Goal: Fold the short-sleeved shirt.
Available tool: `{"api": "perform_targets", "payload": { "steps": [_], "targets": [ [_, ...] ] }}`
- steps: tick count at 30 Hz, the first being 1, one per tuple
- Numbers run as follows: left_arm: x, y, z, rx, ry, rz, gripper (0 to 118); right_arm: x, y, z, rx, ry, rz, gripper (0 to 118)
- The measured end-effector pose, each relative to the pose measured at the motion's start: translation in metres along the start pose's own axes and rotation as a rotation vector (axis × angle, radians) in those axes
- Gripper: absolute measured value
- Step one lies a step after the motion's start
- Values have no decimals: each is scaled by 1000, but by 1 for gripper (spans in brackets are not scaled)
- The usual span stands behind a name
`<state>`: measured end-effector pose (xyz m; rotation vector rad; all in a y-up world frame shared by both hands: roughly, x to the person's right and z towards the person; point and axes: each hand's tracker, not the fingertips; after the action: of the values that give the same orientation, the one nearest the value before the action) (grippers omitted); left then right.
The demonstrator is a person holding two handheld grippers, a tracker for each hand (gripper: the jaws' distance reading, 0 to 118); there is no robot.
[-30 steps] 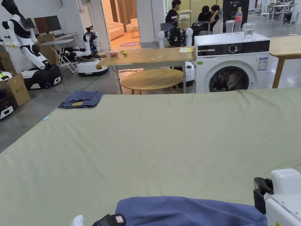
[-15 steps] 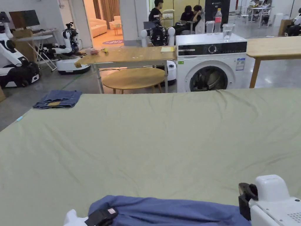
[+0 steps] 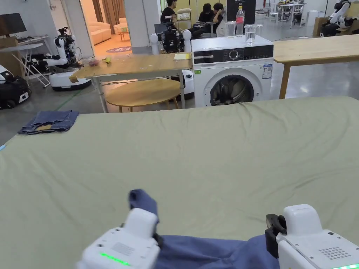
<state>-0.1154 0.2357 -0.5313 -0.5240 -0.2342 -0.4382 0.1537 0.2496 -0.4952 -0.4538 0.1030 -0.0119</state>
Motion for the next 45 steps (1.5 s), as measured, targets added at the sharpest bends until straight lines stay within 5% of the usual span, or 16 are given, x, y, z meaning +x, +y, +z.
{"api": "perform_targets", "payload": {
  "steps": [6, 8, 10, 11, 17, 19, 20, 22, 31, 35, 41, 42, 44, 45],
  "targets": [
    [96, -12, -55, -176, 24, -223, 4, 15, -7, 6, 2, -7, -29, 0],
    [92, -13, -53, -143, 16, -151, 36, 18, -9, 8, 2, 3, -25, 0],
    [82, 0, -31, -78, -73, -55, 96, 21, -10, 8, -7, 17, -18, 0],
    [72, 9, -14, -29, -113, 3, 102, 22, -10, 7, -11, 17, -12, 0],
    [7, 32, 48, 152, -194, 332, 103, 20, -9, 6, -8, 36, 23, 0],
    [-12, 20, 22, 32, -204, 468, 95, 19, -9, 5, -4, 50, 31, 0],
    [-19, 9, 9, -31, -227, 532, 73, 19, -9, 4, -4, 56, 32, 0],
    [-21, -9, -15, -92, -288, 631, 0, 18, -10, 3, -6, 64, 35, 0],
    [65, -24, -83, -221, -570, 792, 0, 25, -5, 0, -14, 74, 40, 0],
    [76, -20, -73, -199, -489, 722, 0, 31, -3, -2, -17, 68, 47, 0],
    [-12, -39, -20, -6, -379, 864, 0, 38, -1, -2, -6, 69, 40, 0],
    [-30, -51, -16, 23, -354, 887, 15, 39, -1, -4, -8, 67, 43, 0],
    [-57, -73, -17, 14, -312, 956, 110, 39, -1, -5, -12, 72, 46, 0],
    [-65, -87, -23, -49, -310, 1010, 118, 38, -1, -6, -13, 72, 46, 0]
  ]
}}
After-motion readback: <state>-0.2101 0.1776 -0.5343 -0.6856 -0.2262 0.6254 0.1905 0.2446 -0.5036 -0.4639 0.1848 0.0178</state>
